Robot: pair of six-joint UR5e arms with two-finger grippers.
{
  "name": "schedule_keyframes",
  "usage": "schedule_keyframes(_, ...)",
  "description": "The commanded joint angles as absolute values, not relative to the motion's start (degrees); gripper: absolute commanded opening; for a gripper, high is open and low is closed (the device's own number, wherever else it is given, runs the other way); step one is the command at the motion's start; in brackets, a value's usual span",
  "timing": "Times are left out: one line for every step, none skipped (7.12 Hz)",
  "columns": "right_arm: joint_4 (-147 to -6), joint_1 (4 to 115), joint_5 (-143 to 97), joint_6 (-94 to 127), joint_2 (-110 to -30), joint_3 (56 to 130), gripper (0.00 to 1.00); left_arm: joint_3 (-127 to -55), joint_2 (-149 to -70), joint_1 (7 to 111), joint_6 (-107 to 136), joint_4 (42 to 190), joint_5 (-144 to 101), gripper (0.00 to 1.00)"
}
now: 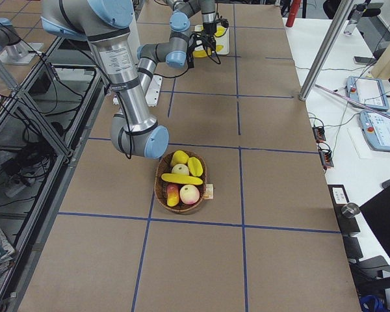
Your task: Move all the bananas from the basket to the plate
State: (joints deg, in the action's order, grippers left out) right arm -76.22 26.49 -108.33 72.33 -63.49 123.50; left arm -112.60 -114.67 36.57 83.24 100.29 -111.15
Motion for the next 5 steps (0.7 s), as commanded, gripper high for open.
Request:
schedule_keyframes(-77.2, 28.6, -108.0, 72.3, -64.9, 123.7, 1.0, -115.6, -105.0, 40.0, 70.9, 92.5, -110.9, 0.0)
schedule_keyframes(-77.3, 29.9, -108.0, 72.3, -66.0, 123.9, 1.0, -115.2, -99.5, 41.0, 66.2, 92.4, -110.7, 0.0)
schedule_keyframes(-77.3, 30.4, -107.9, 72.3, -66.8, 124.1, 1.0, -114.8, -96.4, 42.3, 62.6, 92.4, -110.7, 0.0)
schedule_keyframes(-77.3, 30.5, -107.8, 72.3, -67.1, 124.0, 1.0, -113.6, -95.1, 43.8, 59.8, 92.4, -110.7, 0.0)
schedule_keyframes(-77.3, 30.5, -107.8, 72.3, -67.1, 124.0, 1.0, -111.2, -95.0, 45.1, 57.3, 92.5, -110.8, 0.0)
